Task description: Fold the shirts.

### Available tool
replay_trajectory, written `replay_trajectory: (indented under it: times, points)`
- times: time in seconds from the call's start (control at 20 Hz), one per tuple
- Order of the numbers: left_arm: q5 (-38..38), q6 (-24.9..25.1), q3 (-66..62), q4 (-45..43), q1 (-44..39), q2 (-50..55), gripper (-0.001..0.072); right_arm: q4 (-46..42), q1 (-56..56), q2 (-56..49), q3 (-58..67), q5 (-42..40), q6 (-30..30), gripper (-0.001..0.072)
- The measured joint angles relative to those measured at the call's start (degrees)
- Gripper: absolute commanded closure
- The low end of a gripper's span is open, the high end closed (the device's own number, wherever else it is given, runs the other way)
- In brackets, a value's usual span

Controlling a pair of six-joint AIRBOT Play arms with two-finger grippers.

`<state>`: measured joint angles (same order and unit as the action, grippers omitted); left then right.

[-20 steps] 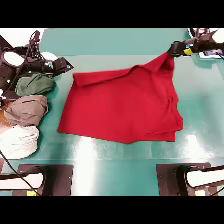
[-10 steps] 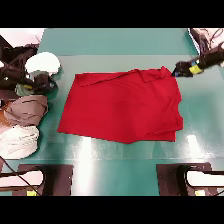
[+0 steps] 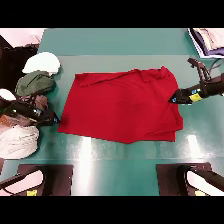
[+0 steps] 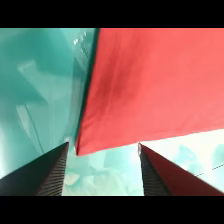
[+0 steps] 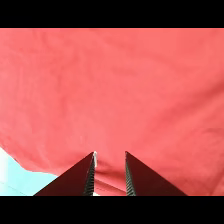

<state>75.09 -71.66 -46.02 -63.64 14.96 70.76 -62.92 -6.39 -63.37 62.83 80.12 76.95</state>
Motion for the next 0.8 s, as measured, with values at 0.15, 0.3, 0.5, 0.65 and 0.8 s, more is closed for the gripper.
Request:
replay_trajectory:
  times: [0.15,0.3,0.5,0.65,0.8]
  points:
    - [-2.03,0.04,3.82,0.61,0.0,-0.66,0.0191,0.24,-0.02,3.72,-2.47,-1.18,-0.09,0.0493]
    - [-2.78,0.07,6.32,2.91,0.04,-1.01,0.0222,0.24,-0.02,6.19,-3.41,-1.7,-0.11,0.0493]
    - [-5.25,0.07,7.87,4.79,0.02,-1.11,0.037,-0.11,-0.02,7.87,-3.87,-1.75,-0.13,0.0491]
    - [-8.48,0.24,7.78,5.11,-0.02,-0.92,0.0685,-2.36,-0.33,8.31,-3.98,-0.07,0.04,0.049]
    - [-9.27,0.2,5.92,5.68,0.02,-1.01,0.0686,-3.82,-3.1,9.07,-5.77,1.99,0.46,0.049]
